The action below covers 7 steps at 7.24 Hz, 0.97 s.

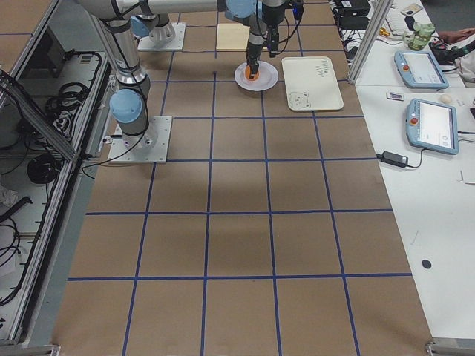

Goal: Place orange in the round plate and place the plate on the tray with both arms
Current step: 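Carry the orange with the left gripper into the white bowl and release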

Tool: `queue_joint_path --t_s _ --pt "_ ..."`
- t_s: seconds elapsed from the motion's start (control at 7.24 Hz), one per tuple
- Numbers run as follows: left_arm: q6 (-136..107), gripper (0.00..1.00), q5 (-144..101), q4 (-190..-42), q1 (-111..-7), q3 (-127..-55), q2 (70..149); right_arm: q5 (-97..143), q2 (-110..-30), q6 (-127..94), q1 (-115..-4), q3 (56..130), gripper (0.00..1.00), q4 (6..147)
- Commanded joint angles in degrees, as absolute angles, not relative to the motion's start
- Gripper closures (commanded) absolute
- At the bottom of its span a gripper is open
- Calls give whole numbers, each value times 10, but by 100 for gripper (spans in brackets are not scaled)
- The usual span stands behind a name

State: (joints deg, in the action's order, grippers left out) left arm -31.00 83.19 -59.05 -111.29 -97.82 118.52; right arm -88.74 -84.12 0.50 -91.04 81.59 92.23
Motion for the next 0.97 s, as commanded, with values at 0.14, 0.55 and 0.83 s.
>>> queue_joint_path --t_s 0.14,0.55,0.83 --pt "-302 0 838 -584 -1110 -969 1163 -880 -836 4 -909 817 0 931" --pt "-276 0 838 -688 -1079 -916 1094 -829 -834 2 -892 821 0 940" --pt "-250 0 838 -847 -1062 -870 1038 -768 -826 2 -890 885 0 981"
